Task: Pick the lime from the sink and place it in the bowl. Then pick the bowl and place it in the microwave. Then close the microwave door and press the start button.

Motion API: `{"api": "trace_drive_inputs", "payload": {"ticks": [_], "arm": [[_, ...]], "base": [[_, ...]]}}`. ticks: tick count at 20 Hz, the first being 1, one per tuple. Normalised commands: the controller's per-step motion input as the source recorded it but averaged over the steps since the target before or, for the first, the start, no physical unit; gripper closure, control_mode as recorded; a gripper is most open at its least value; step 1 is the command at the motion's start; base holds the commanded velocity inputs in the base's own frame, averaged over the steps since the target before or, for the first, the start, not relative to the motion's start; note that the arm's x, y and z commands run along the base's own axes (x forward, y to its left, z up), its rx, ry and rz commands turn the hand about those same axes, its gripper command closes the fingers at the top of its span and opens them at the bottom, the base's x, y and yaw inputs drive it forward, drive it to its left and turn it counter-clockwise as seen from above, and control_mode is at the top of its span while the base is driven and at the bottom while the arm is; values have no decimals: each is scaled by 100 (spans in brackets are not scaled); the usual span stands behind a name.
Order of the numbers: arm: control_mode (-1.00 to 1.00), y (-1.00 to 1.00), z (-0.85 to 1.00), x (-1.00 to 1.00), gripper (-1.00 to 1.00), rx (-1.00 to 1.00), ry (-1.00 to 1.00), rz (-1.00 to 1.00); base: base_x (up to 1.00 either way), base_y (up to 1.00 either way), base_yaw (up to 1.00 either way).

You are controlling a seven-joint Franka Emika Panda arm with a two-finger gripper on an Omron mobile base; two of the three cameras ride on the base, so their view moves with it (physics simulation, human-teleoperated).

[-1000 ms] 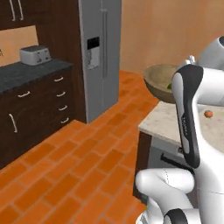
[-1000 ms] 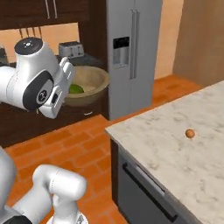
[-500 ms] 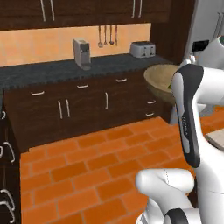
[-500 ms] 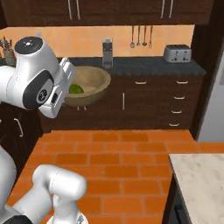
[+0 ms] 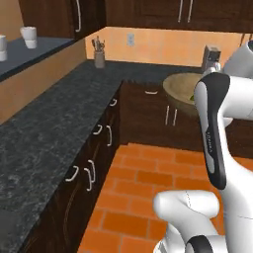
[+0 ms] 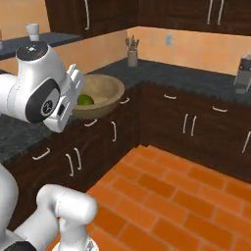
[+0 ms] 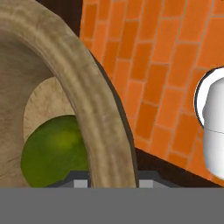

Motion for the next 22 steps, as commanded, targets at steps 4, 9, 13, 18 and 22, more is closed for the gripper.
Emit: {"api": "trace_drive_inputs", "payload": {"ticks": [4,9,13,18,22], "arm": [[100,0,0,0,100,0,0,0],[100,0,0,0,100,0,0,0],[100,0,0,0,100,0,0,0],[100,0,0,0,100,0,0,0],[100,0,0,0,100,0,0,0]], "base": [[0,11,95],[0,12,95],[0,12,95],[0,6,98],[0,0,100]]}}
